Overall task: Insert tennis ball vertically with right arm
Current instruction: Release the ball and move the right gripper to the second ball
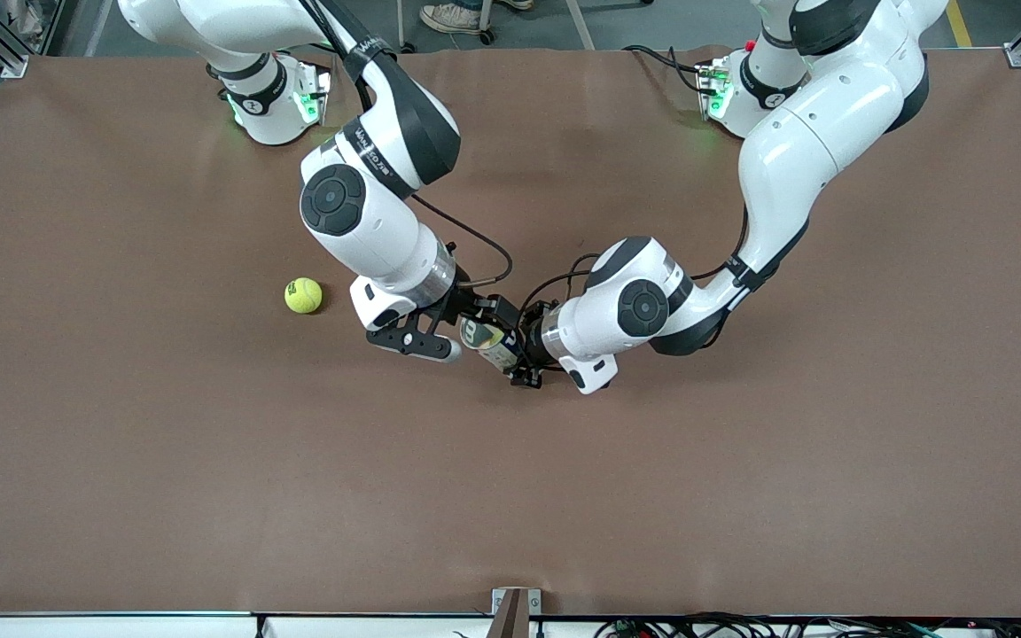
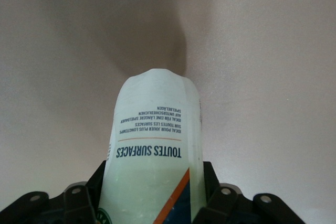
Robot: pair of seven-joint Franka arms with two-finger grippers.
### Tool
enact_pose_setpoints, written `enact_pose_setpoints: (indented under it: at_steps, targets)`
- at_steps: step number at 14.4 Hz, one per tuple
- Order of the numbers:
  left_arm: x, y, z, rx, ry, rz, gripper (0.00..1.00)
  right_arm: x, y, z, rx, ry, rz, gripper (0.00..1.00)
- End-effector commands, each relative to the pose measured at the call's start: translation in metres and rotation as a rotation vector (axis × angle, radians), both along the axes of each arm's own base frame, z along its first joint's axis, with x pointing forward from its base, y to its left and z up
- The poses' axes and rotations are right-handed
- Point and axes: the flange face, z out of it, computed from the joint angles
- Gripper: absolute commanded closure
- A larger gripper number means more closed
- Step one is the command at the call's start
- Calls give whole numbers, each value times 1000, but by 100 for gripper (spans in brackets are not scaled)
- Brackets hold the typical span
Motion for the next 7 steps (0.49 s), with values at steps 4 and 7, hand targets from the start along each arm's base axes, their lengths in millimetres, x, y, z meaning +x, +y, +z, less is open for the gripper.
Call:
enact_pose_setpoints:
  at_steps: [4, 7]
  targets:
    - [2, -4, 3, -25, -10, -16, 25, 22, -50, 15, -41, 7, 61, 0]
    - [2, -5, 4, -25, -13, -18, 20, 43, -139, 22, -80, 78, 208, 0]
